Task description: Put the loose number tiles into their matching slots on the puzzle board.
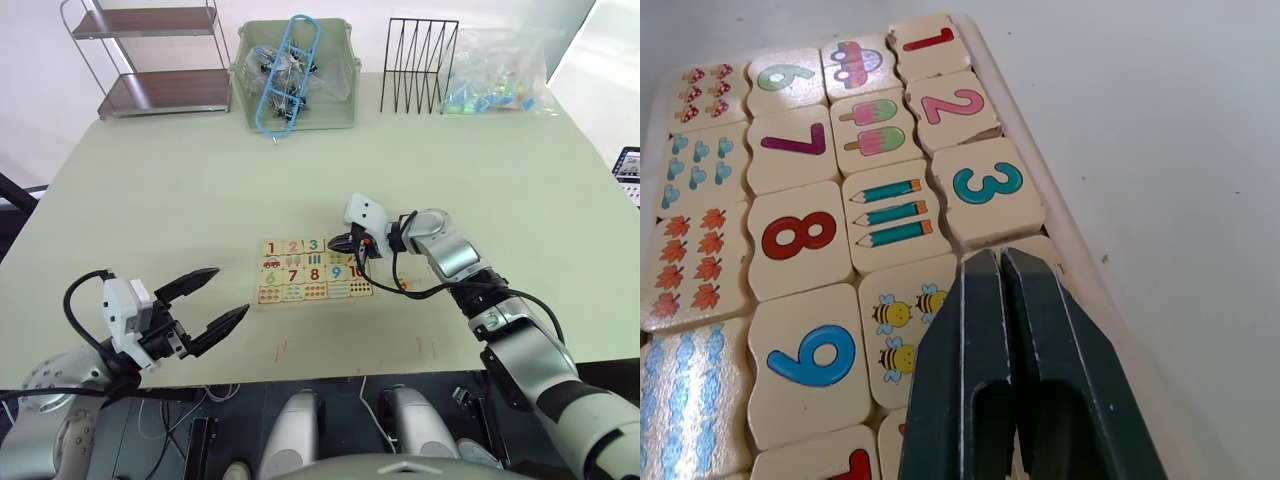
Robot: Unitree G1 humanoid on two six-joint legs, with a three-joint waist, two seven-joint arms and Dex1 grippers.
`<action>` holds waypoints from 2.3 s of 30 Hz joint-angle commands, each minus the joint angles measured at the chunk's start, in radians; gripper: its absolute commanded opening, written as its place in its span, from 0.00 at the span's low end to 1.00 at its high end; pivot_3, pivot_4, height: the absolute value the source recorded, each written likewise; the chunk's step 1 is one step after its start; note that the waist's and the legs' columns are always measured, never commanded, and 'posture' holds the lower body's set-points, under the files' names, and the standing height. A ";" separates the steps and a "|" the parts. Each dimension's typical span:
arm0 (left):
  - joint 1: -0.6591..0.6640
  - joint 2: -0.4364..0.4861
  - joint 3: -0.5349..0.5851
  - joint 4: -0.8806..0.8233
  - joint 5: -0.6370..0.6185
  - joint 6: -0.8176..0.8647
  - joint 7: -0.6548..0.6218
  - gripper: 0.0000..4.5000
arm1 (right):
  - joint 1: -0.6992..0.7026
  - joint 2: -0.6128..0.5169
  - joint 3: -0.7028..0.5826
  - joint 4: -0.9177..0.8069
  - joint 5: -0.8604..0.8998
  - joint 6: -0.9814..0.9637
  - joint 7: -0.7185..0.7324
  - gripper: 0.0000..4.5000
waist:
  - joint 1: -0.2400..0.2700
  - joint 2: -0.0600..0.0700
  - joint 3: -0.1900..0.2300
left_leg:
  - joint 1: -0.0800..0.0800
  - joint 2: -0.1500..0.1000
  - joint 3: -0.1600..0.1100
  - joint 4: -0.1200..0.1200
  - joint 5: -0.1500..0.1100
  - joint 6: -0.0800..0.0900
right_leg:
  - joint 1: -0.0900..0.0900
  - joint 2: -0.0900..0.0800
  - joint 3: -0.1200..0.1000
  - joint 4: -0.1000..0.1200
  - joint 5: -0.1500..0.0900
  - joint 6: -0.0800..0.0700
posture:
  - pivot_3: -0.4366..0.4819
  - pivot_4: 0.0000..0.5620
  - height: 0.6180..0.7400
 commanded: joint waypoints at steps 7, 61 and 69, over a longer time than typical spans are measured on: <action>0.011 -0.009 0.006 -0.006 0.007 -0.023 -0.005 1.00 | 0.012 -0.001 -0.071 -0.069 0.055 0.006 -0.025 0.01 | 0.001 0.000 0.000 | 0.000 0.000 0.000 0.000 0.000 0.000 | 0.001 0.001 0.000 0.000 0.000 0.000 | 0.48 0.27 1.00; 0.040 0.008 0.056 0.180 0.053 -0.104 -0.047 1.00 | 1.220 -0.257 -0.727 -0.839 0.443 -0.290 -0.173 0.96 | 0.010 -0.001 0.000 | 0.002 0.002 0.002 0.002 0.000 0.000 | 0.003 0.000 0.003 -0.001 -0.005 0.001 | 0.48 0.27 1.00; 0.053 0.000 0.062 0.183 0.046 -0.114 -0.050 1.00 | 1.248 -0.222 -0.703 -0.844 0.443 -0.331 -0.202 0.96 | 0.010 -0.001 0.000 | 0.002 0.002 0.002 0.002 0.000 0.000 | 0.003 -0.001 0.002 -0.001 -0.005 0.000 | 0.48 0.27 1.00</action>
